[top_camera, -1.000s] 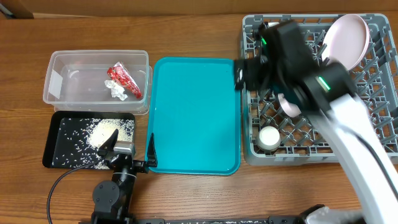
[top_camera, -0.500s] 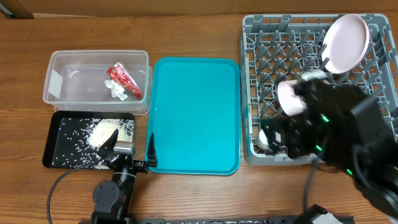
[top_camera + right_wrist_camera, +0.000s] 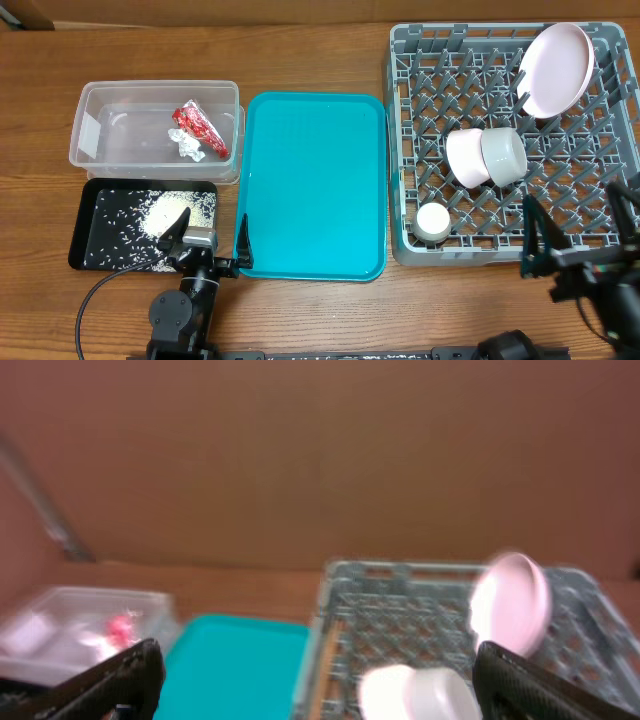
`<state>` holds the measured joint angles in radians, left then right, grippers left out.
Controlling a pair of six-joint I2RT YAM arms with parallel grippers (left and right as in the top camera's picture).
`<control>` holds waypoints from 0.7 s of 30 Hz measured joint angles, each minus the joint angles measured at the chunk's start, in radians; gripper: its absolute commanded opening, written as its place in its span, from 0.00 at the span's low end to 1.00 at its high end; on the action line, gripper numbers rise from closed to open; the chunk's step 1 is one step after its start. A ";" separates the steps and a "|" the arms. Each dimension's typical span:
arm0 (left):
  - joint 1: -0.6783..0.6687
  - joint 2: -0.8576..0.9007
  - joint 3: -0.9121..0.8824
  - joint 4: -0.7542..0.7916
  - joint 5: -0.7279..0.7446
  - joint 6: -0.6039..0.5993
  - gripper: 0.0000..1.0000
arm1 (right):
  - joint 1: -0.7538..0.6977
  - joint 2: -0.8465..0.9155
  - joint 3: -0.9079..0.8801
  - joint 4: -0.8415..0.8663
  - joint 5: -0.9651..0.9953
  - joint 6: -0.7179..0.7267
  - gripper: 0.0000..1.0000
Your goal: Sort waste into correct bins and load items into the dishwasher
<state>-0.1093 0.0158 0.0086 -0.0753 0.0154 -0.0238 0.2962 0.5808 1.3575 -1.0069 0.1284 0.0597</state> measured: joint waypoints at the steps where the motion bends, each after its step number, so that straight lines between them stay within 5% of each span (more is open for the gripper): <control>1: 0.000 0.000 0.000 -0.002 0.000 0.000 1.00 | -0.037 -0.040 -0.089 0.040 -0.008 -0.011 1.00; 8: 0.000 0.000 0.000 0.000 0.000 0.000 1.00 | -0.166 -0.280 -0.593 0.243 -0.091 -0.041 1.00; 21: 0.000 0.000 0.000 -0.001 0.000 0.000 1.00 | -0.188 -0.561 -1.152 0.675 -0.151 -0.053 1.00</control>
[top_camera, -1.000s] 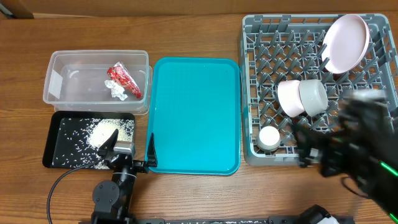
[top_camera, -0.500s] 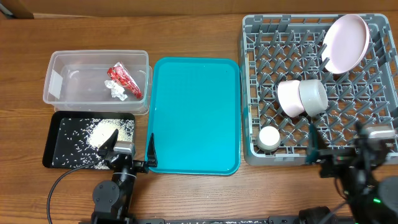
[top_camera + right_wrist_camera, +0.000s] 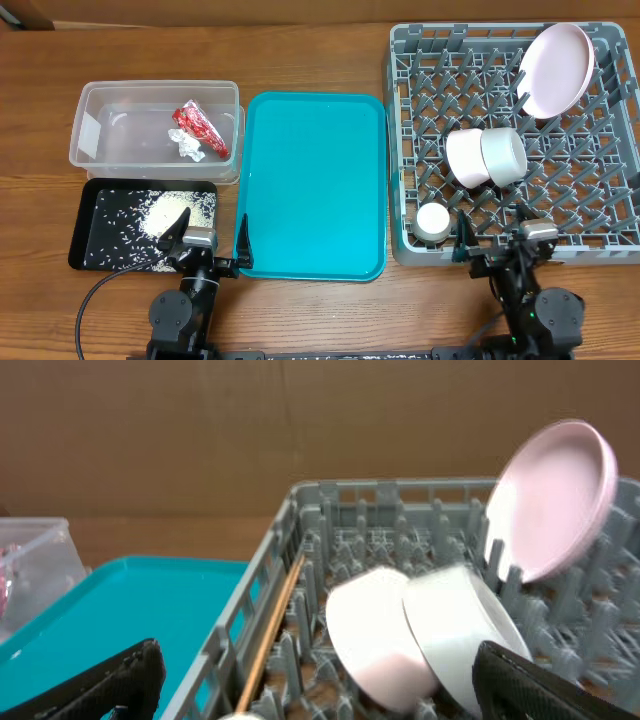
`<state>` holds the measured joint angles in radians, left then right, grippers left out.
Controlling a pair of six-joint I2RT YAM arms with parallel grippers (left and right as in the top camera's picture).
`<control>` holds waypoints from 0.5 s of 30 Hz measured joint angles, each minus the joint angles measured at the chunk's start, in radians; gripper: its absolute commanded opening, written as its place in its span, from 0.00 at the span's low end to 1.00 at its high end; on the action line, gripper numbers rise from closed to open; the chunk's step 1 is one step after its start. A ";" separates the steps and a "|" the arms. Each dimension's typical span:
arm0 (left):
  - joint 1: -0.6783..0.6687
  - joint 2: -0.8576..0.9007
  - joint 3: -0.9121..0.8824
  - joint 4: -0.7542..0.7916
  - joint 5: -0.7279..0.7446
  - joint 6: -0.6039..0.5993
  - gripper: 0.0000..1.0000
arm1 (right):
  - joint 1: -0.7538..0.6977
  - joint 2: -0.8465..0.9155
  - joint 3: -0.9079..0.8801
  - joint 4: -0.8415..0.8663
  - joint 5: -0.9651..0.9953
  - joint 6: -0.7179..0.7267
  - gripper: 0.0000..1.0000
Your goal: Sort waste into correct bins and load items into the dishwasher
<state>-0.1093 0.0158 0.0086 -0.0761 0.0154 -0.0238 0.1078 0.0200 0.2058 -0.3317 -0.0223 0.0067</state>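
The grey dish rack (image 3: 600,205) (image 3: 300,520) holds a pink plate (image 3: 555,68) (image 3: 555,495) standing at the back. Two pale bowls (image 3: 486,157) (image 3: 420,625) lie on their sides in the middle, and a small white cup (image 3: 433,221) sits at the front left. A wooden chopstick (image 3: 275,615) lies along the rack's left wall. My right gripper (image 3: 496,238) (image 3: 320,685) is open and empty at the rack's front edge. My left gripper (image 3: 208,240) is open by the front left corner of the bare teal tray (image 3: 312,185).
A clear bin (image 3: 100,150) at the left holds a red wrapper (image 3: 200,128) and crumpled foil. In front of it a black tray (image 3: 95,245) carries scattered rice (image 3: 170,212). A cardboard wall (image 3: 250,430) stands behind the table.
My right gripper has moved left from the rack's front right corner to the middle of its front edge, lower and closer to the bowls. It stays open. The left arm has not moved.
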 measured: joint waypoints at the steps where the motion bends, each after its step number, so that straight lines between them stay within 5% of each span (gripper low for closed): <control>1: 0.000 0.000 0.000 0.000 0.000 0.000 1.00 | -0.002 -0.003 -0.038 0.061 -0.003 0.000 1.00; 7: 0.000 0.000 0.000 0.000 0.000 0.000 1.00 | -0.002 -0.007 -0.167 0.259 -0.004 0.000 1.00; 15: 0.000 0.000 0.000 0.000 0.000 0.000 1.00 | -0.003 -0.007 -0.188 0.243 -0.003 -0.001 1.00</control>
